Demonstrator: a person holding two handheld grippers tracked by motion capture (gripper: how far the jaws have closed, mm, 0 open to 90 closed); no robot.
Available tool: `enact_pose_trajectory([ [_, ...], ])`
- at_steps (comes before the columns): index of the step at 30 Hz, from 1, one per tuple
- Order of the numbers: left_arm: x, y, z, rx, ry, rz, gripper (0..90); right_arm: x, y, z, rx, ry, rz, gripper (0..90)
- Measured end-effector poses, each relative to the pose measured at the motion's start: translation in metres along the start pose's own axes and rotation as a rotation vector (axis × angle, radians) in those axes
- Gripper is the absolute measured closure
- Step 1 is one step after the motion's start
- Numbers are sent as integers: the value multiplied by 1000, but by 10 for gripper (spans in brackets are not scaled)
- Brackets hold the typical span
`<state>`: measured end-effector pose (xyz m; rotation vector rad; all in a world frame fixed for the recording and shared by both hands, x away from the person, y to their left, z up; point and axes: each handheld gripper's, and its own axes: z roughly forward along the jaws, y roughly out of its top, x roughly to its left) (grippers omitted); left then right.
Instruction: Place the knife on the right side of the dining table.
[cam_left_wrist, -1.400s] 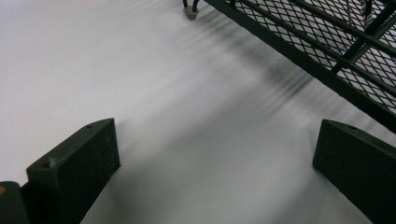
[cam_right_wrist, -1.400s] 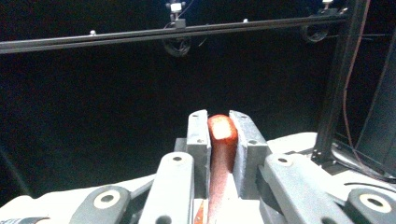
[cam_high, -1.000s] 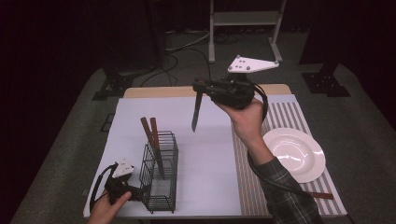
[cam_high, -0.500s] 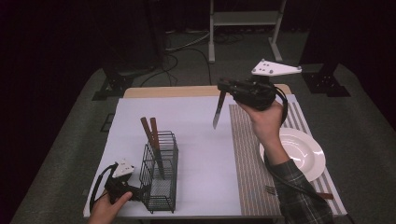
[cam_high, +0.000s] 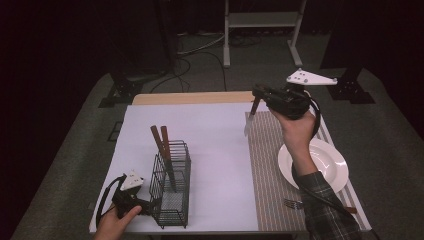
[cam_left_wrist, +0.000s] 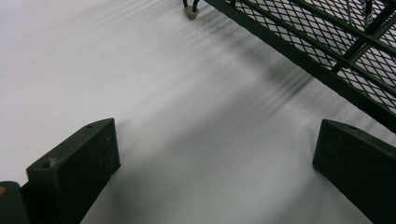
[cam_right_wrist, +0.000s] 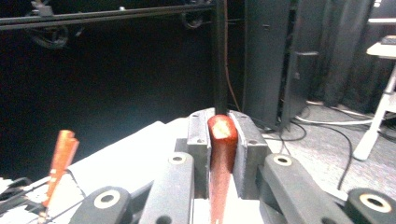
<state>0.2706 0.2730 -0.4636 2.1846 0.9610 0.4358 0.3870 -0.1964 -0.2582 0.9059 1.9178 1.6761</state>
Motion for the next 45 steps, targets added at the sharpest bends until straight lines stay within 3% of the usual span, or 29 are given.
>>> enact_pose_trajectory([
  [12, 0, 0, 0, -1, 1, 1, 0, -38, -25, 0, 18, -143, 28, 787],
  [24, 0, 0, 0, -1, 0, -1, 0, -74, -51, 4, 18, -250, 100, 786],
  [32, 0, 0, 0, -1, 1, -1, 0, -84, -64, 8, 30, -282, 138, 786],
  [45, 0, 0, 0, -1, 1, -1, 0, -92, -75, 6, 21, -291, 190, 786],
])
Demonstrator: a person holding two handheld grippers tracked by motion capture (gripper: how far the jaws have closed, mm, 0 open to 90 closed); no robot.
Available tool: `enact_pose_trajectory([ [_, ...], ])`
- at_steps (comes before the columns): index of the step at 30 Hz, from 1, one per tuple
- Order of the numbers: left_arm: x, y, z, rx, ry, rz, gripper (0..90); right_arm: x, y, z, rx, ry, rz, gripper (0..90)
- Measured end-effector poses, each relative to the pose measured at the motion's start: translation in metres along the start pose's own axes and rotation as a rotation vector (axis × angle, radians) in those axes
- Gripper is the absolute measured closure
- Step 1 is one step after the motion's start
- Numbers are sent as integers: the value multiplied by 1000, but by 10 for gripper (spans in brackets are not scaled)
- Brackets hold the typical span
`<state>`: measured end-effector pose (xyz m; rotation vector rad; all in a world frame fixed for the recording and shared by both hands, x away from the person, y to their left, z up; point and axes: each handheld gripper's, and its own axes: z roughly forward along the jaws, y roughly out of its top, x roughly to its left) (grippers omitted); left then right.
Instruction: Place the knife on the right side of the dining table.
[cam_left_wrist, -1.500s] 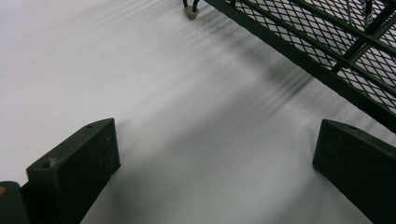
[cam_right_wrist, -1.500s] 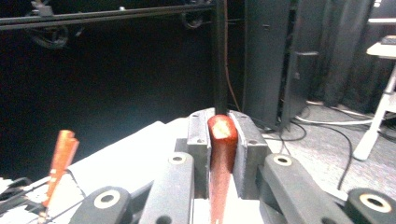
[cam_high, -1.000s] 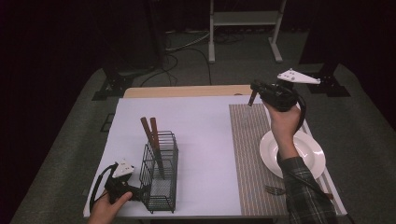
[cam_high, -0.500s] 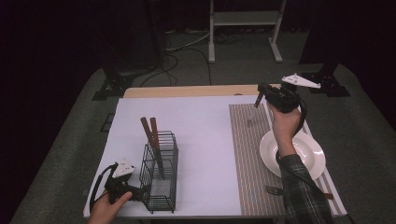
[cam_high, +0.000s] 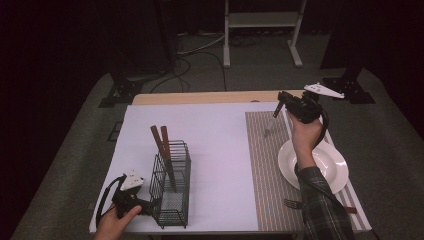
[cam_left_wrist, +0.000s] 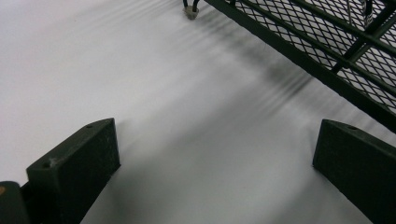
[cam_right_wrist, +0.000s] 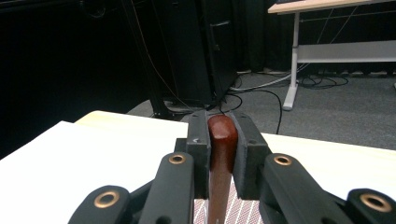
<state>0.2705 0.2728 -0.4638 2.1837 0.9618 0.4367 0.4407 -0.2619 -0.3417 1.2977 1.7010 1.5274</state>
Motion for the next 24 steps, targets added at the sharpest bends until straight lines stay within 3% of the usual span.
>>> enact_pose_trajectory([
  [24, 0, 0, 0, -1, -1, -2, 0, -33, -12, -23, 16, -83, 47, 735],
])
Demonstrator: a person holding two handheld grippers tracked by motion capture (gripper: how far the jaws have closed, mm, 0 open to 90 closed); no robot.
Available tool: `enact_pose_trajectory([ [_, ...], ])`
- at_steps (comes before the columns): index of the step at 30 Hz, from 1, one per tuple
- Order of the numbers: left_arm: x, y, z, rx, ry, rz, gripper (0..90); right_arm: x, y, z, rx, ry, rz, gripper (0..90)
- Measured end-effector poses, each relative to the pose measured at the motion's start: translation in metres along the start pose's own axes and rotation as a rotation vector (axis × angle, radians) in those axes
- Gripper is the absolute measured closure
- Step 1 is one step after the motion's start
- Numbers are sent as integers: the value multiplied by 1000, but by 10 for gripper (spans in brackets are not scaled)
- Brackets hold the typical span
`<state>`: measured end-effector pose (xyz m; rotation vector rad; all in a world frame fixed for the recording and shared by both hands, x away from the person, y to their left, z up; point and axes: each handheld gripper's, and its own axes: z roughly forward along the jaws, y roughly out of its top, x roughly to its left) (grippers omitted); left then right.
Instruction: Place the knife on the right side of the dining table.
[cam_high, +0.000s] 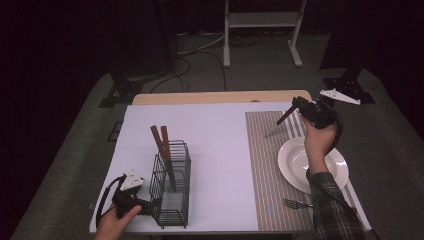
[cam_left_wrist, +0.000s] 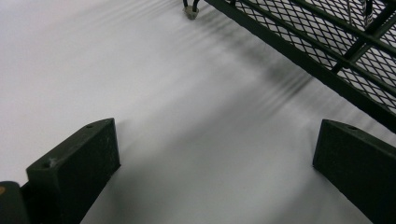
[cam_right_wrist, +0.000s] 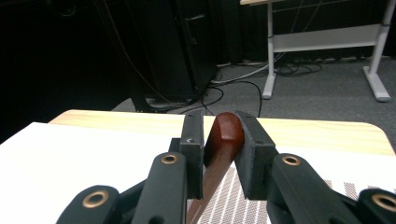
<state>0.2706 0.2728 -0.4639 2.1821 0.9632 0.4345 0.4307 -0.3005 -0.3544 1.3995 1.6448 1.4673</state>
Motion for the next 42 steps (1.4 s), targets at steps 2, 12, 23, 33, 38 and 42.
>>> enact_pose_trajectory([
  [2, 0, 0, 0, 0, 0, 0, 0, -3, -1, -1, 0, -5, 6, 730],
  [12, 0, 0, 0, 0, 0, 0, 0, -20, -9, -5, 12, -40, 32, 697],
  [23, 0, 0, 0, 0, 0, -1, 0, -37, -18, -9, 49, -78, 57, 649],
  [33, 0, 0, 0, 0, 0, 0, 0, -50, -25, -9, 105, -97, 77, 586],
  [38, 0, 0, 0, 1, 0, 0, 0, -55, -28, -9, 129, -104, 91, 556],
  [42, 0, 0, 0, 1, 0, 0, 0, -59, -31, -8, 148, -106, 106, 522],
])
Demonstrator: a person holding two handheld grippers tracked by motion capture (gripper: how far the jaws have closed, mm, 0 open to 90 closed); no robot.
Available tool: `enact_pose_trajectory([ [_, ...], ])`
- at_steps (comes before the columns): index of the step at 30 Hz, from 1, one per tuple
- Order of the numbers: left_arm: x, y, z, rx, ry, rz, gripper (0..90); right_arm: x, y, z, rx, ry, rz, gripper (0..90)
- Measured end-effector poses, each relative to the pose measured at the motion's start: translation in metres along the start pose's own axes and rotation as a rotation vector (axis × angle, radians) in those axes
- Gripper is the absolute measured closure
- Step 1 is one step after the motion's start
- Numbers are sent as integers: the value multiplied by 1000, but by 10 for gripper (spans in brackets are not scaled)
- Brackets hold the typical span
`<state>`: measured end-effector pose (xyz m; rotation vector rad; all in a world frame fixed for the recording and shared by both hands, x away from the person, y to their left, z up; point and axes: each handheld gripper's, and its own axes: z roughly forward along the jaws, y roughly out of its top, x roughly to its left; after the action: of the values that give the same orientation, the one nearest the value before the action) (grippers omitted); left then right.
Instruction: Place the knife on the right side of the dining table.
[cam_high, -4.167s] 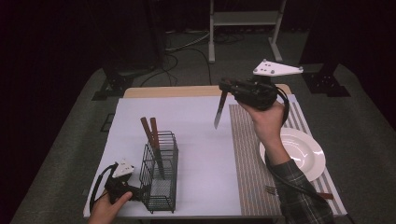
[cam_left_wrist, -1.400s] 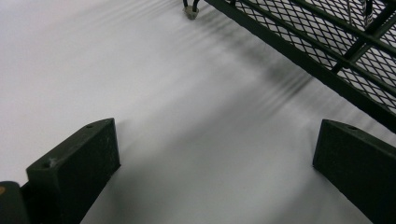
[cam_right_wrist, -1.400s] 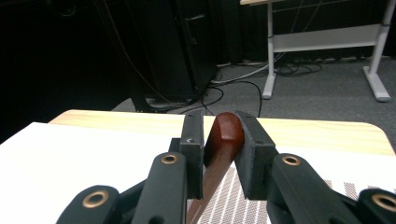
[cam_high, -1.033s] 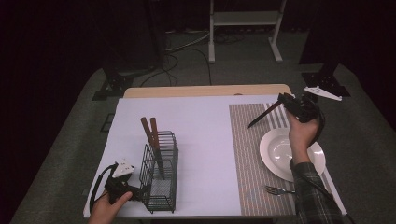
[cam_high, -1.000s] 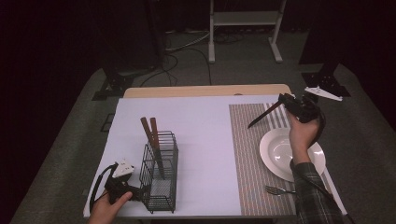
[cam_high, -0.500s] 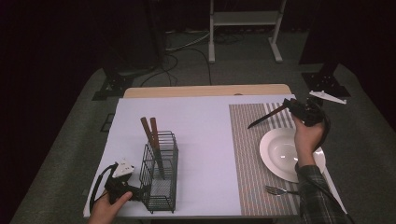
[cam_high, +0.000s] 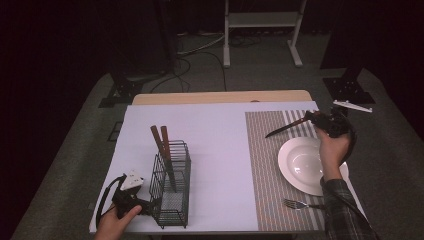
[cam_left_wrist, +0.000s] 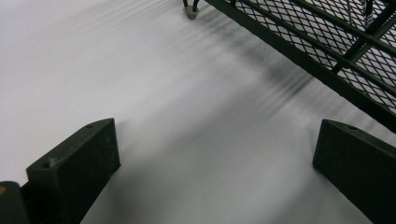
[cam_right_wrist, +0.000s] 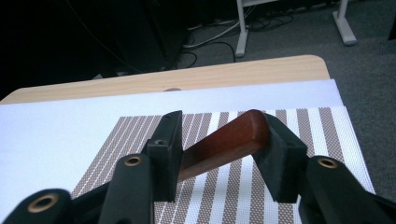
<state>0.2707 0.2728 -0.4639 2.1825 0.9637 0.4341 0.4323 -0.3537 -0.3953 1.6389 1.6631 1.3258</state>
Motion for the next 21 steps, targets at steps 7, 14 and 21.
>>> enact_pose_trajectory([
  [7, 0, 0, 0, 0, 0, 0, 0, -6, -3, 3, 31, -6, 14, 479],
  [14, 0, 0, 0, 0, 0, 0, 0, -12, -8, 5, 58, -24, 12, 462],
  [21, 0, 0, 0, 0, 0, 0, 0, -17, -13, 8, 88, -40, 18, 425],
])
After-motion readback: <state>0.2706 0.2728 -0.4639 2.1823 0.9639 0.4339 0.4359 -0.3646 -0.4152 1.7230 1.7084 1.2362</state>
